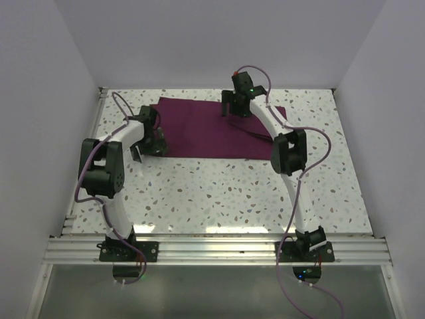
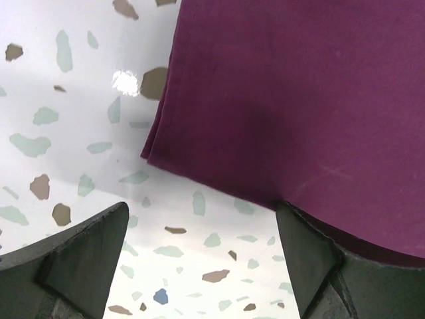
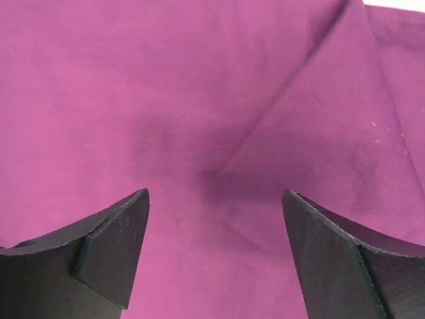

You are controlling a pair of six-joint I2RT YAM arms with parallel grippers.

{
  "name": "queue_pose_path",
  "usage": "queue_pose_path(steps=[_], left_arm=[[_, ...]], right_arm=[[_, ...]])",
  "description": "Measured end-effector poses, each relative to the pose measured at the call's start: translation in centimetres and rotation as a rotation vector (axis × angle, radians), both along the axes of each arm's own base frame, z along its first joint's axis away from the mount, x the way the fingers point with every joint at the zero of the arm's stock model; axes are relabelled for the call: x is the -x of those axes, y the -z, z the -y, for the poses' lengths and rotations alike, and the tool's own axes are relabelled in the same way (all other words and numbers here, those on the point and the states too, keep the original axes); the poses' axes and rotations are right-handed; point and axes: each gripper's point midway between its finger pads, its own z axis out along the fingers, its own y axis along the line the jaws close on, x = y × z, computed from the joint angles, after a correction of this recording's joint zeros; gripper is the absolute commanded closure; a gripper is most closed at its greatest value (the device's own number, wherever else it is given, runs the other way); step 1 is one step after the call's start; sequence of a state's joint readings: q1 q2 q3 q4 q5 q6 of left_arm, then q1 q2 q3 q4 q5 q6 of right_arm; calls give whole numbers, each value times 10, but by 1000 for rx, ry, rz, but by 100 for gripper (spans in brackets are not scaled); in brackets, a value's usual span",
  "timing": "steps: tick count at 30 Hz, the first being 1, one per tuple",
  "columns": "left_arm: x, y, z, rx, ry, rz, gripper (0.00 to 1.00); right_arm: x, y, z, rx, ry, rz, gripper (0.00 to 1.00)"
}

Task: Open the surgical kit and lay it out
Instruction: Open the surgical kit at the center of the board.

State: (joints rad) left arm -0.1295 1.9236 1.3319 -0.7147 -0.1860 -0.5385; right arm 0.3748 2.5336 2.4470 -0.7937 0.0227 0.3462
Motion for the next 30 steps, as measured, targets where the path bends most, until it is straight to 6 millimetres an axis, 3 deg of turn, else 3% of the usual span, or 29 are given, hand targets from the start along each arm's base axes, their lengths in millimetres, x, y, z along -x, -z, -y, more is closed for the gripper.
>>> queue_pose_path(steps=[7,14,24,30], left_arm=[[10,1,-2,-2,2,-1,4],[13,5,-2,-3,8,-7,3],[9,5,-4,-5,22,9,3],[9,5,-5,-9,32,9,3]], right_arm=[[7,38,15,101,36,-68,23],[13,40,15,179,22,-62,42],[16,41,23,249,29,-60,83],[14,40,29,284,46,-46,95]])
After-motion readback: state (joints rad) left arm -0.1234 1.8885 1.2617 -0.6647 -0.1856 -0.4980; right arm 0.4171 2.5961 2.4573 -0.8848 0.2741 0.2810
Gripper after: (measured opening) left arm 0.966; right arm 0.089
